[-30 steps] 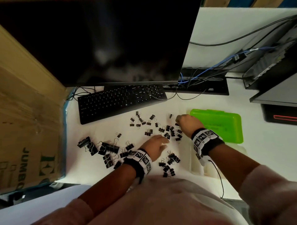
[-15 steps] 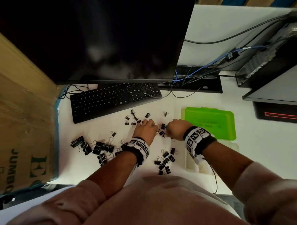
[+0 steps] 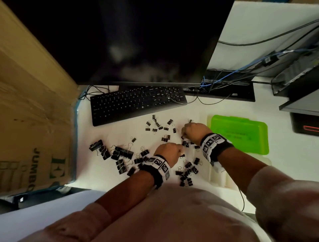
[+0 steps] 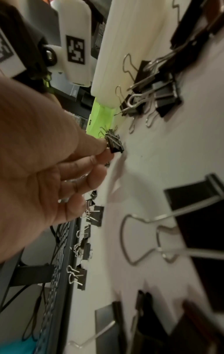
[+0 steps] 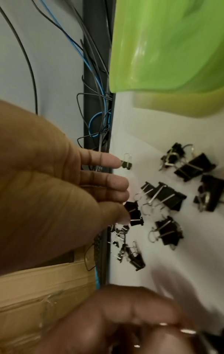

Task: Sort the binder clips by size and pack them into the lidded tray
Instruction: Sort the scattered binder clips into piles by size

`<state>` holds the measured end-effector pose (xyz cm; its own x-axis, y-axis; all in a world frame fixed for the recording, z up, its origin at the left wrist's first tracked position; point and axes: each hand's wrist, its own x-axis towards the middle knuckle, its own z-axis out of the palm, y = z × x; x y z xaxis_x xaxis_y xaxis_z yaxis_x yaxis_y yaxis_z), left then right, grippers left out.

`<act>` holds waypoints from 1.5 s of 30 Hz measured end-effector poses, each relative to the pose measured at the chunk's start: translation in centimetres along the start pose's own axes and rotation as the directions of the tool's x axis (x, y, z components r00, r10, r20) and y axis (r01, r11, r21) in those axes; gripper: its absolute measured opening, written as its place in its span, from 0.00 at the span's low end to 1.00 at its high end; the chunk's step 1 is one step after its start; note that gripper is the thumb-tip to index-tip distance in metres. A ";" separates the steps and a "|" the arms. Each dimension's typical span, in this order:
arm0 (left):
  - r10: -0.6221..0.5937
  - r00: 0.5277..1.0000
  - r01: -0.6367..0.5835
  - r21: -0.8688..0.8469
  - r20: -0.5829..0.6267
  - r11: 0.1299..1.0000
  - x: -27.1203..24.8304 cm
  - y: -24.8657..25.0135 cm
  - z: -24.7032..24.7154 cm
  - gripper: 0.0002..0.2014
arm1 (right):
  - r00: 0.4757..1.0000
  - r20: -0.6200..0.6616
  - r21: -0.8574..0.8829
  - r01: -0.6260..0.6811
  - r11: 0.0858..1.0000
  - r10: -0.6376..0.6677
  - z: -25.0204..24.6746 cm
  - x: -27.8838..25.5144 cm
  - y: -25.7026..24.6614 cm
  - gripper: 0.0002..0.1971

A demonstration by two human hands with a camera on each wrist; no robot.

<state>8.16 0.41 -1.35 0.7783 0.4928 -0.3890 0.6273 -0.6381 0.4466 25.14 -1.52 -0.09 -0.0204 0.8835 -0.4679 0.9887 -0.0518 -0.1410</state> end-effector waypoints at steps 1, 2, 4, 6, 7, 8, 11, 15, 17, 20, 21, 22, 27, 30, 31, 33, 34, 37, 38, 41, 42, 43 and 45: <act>-0.006 1.000 0.006 -0.009 0.020 1.000 0.0 0.0 0.2 0.11 | 0.999 -0.040 0.026 0.010 1.000 -0.009 -0.2 -0.3 0.1 0.11; -0.008 0.999 0.008 -0.013 0.040 1.000 0.1 0.1 0.3 0.11 | 0.997 -0.076 0.045 0.014 0.999 -0.011 -0.5 -0.7 0.1 0.11; -0.010 0.997 0.011 -0.024 0.072 1.000 0.0 0.3 0.5 0.11 | 0.996 -0.079 0.079 -0.029 0.996 0.035 -0.9 -2.0 0.2 0.11; -0.021 0.996 0.025 -0.037 0.090 0.999 0.0 0.4 0.7 0.10 | 0.996 0.033 0.062 -0.087 0.994 0.085 -0.9 -3.5 0.1 0.11; -0.027 0.995 0.031 -0.041 0.099 0.999 0.0 0.5 0.9 0.10 | 0.990 0.107 0.021 -0.093 0.995 0.090 -0.7 -4.2 -0.1 0.11; -0.030 0.994 0.035 -0.046 0.109 0.998 -0.1 0.5 1.0 0.11 | 0.981 0.174 -0.026 -0.085 0.996 0.088 -0.5 -4.9 -0.5 0.11; 0.022 0.984 -0.016 -0.038 0.175 0.999 -0.4 0.7 1.6 0.11 | 0.954 0.288 -0.111 -0.053 0.992 0.083 0.8 -6.2 -1.5 0.11; 0.051 0.969 -0.042 -0.043 0.242 0.998 -0.9 1.1 1.7 0.14 | 0.933 0.348 -0.037 -0.080 0.996 0.088 2.3 -6.5 -2.4 0.13; 0.028 0.981 -0.007 -0.105 0.193 0.994 -1.1 0.8 1.3 0.14 | 0.928 0.366 0.016 -0.076 0.997 0.064 2.7 -6.6 -2.7 0.13; -0.029 0.998 0.019 -0.180 -0.057 0.983 -0.7 -0.5 0.1 0.14 | 0.952 0.303 0.097 -0.070 0.993 0.038 2.2 -6.4 -1.7 0.13; -0.099 0.985 0.069 -0.208 -0.139 0.976 -0.5 -1.1 -0.6 0.17 | 0.967 0.249 0.113 -0.085 0.990 0.055 1.9 -6.1 -1.0 0.12; -0.192 0.963 0.143 -0.243 -0.191 0.959 -0.3 -1.9 -1.2 0.21 | 0.978 0.188 0.136 -0.112 0.984 0.085 1.5 -5.7 -0.3 0.12; -0.409 0.894 0.341 -0.312 -0.184 0.887 1.2 -4.8 -2.4 0.44 | 0.983 0.070 0.099 -0.179 0.979 0.172 0.8 -4.3 0.4 0.22; -0.421 0.894 0.360 -0.314 -0.153 0.878 2.0 -5.8 -2.5 0.51 | 0.977 0.103 0.092 -0.199 0.976 0.189 1.7 -3.6 0.1 0.26; -0.419 0.899 0.366 -0.307 -0.128 0.879 2.2 -6.0 -2.5 0.51 | 0.973 0.114 0.109 -0.212 0.971 0.200 1.9 -3.4 0.0 0.26; -0.387 0.916 0.345 -0.285 -0.104 0.894 2.5 -6.2 -2.5 0.49 | 0.969 0.132 0.165 -0.229 0.959 0.208 2.3 -2.9 -0.3 0.26; -0.364 0.924 0.323 -0.268 -0.117 0.907 2.5 -6.2 -2.5 0.47 | 0.969 0.138 0.202 -0.230 0.952 0.205 2.5 -2.7 -0.4 0.26; -0.268 0.945 0.255 -0.091 -0.189 0.963 2.3 -5.7 -2.5 0.31 | 0.972 0.114 0.324 -0.232 0.917 0.205 2.7 -1.8 -0.8 0.25; -0.226 0.952 0.223 -0.038 -0.205 0.974 2.1 -5.5 -2.4 0.24 | 0.975 0.093 0.362 -0.222 0.905 0.202 2.7 -1.6 -0.8 0.25; -0.173 0.967 0.171 -0.029 -0.189 0.985 2.0 -5.2 -2.1 0.08 | 0.988 0.062 0.433 -0.157 0.887 0.144 2.4 -1.0 -0.6 0.26; -0.181 0.971 0.176 -0.044 -0.159 0.983 2.0 -5.2 -2.1 0.07 | 0.990 0.052 0.433 -0.140 0.890 0.130 2.2 -0.9 -0.4 0.25; -0.194 0.973 0.188 -0.063 -0.126 0.980 2.0 -5.2 -2.3 0.07 | 0.990 0.034 0.427 -0.135 0.894 0.134 1.9 -0.8 -0.1 0.24; -0.227 0.970 0.218 -0.107 -0.085 0.970 1.8 -5.1 -2.7 0.07 | 0.983 -0.036 0.386 -0.150 0.910 0.178 1.4 -0.5 0.8 0.19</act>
<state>6.48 6.15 -2.15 0.6147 0.6735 -0.4105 0.7812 -0.4484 0.4343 25.75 -2.67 -1.14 0.1610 0.8765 -0.4537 0.8456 -0.3596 -0.3945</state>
